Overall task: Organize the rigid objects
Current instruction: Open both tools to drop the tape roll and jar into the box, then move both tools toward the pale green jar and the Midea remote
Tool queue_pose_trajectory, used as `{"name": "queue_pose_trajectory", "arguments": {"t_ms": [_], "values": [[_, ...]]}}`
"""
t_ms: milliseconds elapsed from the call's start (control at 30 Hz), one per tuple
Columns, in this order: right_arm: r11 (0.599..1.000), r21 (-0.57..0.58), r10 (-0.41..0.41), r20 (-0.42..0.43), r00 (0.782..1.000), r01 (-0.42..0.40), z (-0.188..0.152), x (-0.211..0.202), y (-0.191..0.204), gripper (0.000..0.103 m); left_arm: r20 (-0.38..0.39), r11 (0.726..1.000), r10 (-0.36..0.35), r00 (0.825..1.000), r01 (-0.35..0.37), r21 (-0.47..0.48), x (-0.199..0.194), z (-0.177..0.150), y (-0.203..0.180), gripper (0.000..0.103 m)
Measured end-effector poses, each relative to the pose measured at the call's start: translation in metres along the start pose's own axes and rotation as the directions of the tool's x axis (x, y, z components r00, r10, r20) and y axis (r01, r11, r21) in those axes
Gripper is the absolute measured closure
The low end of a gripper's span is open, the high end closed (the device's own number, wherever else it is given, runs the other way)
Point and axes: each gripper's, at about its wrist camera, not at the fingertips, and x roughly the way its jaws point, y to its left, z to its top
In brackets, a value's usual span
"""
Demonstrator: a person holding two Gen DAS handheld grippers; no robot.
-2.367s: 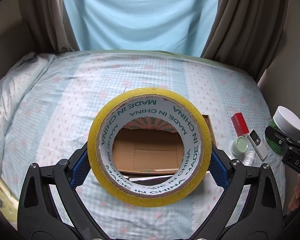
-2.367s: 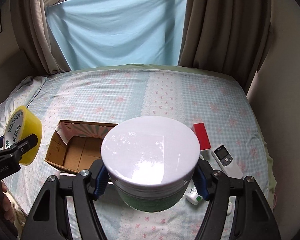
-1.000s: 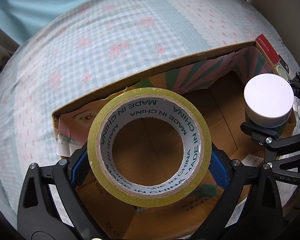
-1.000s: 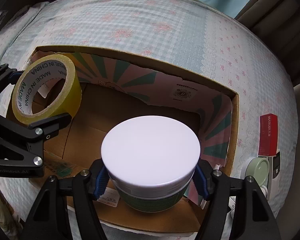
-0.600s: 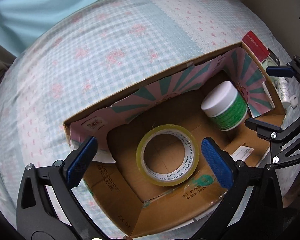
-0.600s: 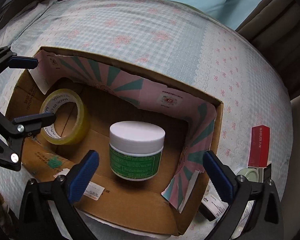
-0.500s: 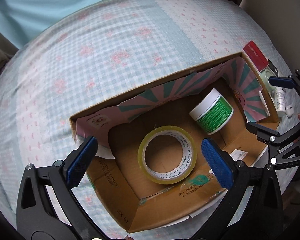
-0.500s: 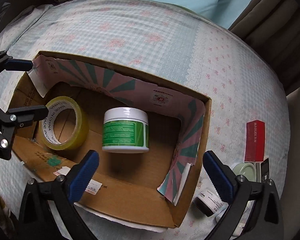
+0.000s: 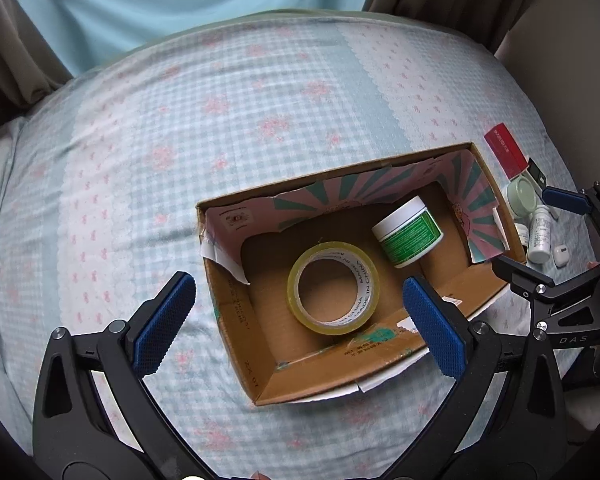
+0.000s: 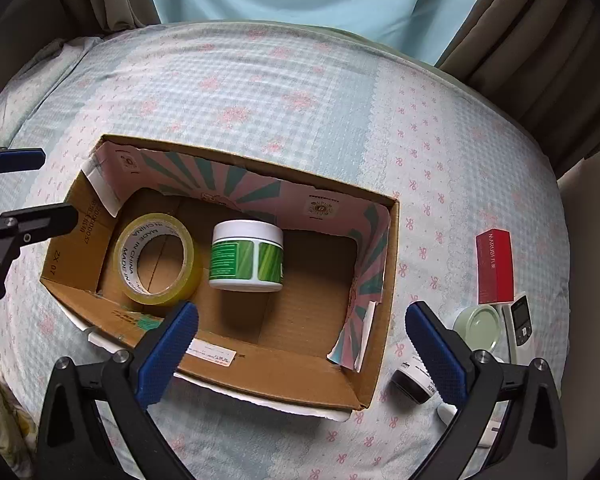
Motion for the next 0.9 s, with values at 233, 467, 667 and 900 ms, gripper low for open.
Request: {"name": "queue_pose_trajectory", "arguments": {"t_ms": [233,467,667,900], "values": [[1.0,0.023,0.0,0.056,0.998,-0.001,-0.009,-0.062,-0.007,0.0,0.046,0.999,0.022,0.999,-0.02,-0.03,-0.051,-0.017,-0.015,0.0],[0.993,0.11,-0.064,0.104,0.992,0.053,-0.045,-0.138,-0.046,0.0,0.114,0.997,-0.004,0.993,0.013,-0.079,-0.107,-0.034,-0.057,0.0],[0.95,0.302,-0.117,0.094,0.989,0.084,-0.093,-0.185,-0.114,0.0,0.133,0.995,-0.048,0.99,0.058,-0.076,-0.137,-0.04,-0.111,0.0],[0.936,0.328,-0.171,0.106,0.98,0.128,-0.139,-0.212,-0.177,0.0,0.145,0.988,-0.115,0.983,0.128,-0.081,-0.156,-0.043,-0.183,0.0]]}}
